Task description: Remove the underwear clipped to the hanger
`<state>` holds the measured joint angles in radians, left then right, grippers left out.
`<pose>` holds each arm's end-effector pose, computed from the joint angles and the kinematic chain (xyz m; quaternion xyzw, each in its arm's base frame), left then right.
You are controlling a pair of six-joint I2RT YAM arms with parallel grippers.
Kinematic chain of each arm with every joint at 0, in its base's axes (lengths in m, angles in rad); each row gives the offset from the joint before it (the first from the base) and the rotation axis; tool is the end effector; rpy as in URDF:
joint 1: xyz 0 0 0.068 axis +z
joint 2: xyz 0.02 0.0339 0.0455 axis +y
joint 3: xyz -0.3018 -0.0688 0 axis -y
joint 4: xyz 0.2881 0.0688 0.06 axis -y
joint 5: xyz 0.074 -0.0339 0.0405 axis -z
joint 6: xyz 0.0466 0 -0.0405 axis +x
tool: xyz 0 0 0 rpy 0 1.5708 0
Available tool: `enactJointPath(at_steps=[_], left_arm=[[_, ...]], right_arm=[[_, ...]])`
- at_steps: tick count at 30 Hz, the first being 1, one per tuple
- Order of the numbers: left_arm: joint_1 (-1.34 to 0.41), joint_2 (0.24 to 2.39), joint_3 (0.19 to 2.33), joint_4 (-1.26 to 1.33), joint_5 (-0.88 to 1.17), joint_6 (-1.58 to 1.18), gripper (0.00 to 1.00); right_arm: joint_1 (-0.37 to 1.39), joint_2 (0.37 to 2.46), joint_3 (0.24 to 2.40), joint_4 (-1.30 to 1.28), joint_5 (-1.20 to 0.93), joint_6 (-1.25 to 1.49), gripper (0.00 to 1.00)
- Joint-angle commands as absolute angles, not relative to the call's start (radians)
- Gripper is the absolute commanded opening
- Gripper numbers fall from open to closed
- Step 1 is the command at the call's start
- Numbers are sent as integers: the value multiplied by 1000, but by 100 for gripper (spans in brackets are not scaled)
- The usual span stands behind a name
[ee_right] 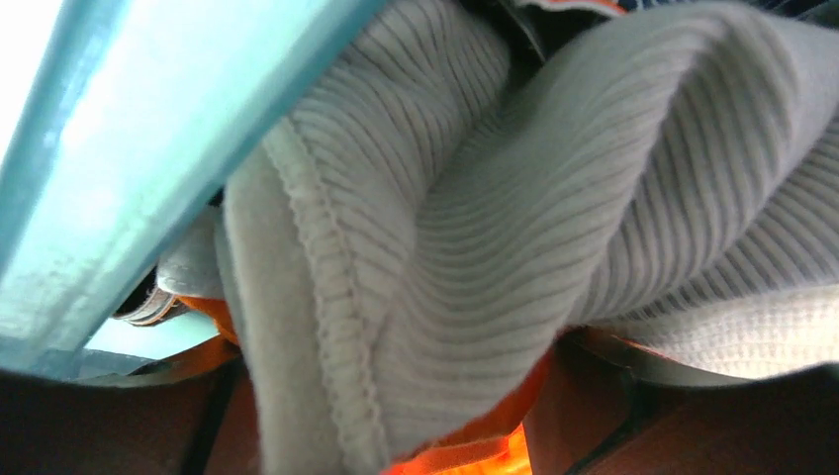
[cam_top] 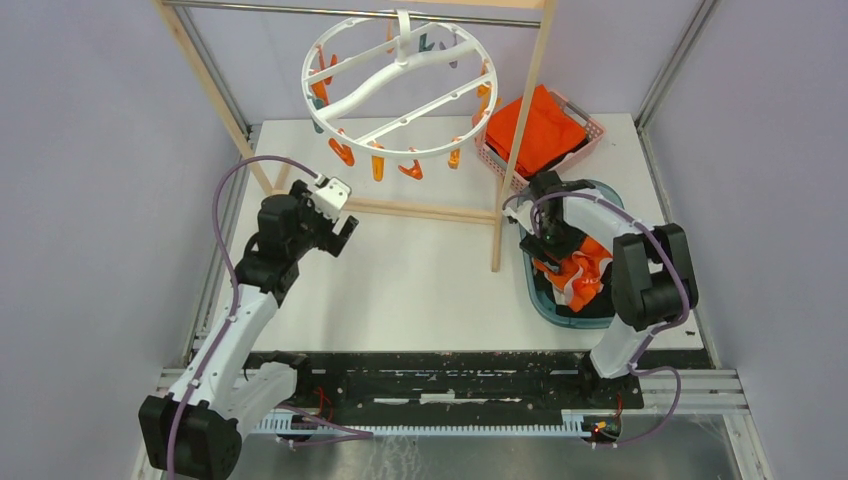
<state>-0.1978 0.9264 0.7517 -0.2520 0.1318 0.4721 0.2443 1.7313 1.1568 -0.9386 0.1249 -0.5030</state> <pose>0.2363 -0.0536 0.3140 0.3095 0.7806 0.0190 0.5427 0.3406 0.0789 0.1852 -0.3625 0.9295 -0.0656 0.0205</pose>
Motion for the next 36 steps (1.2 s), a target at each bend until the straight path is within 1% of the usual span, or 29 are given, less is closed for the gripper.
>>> enactJointPath(at_steps=[1, 4, 7, 8, 10, 11, 16, 23, 27, 30, 36], left_arm=[[-187, 913, 779, -214, 106, 444, 100], [-169, 922, 784, -204, 95, 420, 100], [-135, 937, 804, -195, 89, 377, 100], [-123, 941, 808, -191, 92, 360, 99], [-99, 947, 811, -178, 98, 325, 100], [-89, 950, 810, -168, 98, 308, 100], [-24, 967, 812, -114, 97, 199, 99], [14, 973, 800, -8, 64, 128, 100], [19, 982, 784, 79, 36, 106, 100], [28, 1008, 783, 111, 54, 79, 100], [48, 1045, 731, 240, 136, 20, 100]], right_arm=[[254, 1723, 1129, -898, 117, -500, 75], [237, 1629, 1165, -913, 108, -476, 77], [204, 1548, 1248, -955, 66, -443, 79], [192, 1527, 1275, -971, 54, -436, 84], [174, 1491, 1323, -1001, 47, -430, 97], [166, 1479, 1348, -1011, 53, -431, 99], [134, 1481, 1478, -1023, 93, -425, 100], [110, 1561, 1657, -969, 75, -278, 100], [110, 1557, 1634, -829, 78, -196, 100], [110, 1562, 1600, -716, 108, -148, 100], [110, 1651, 1660, -665, 147, -89, 100]])
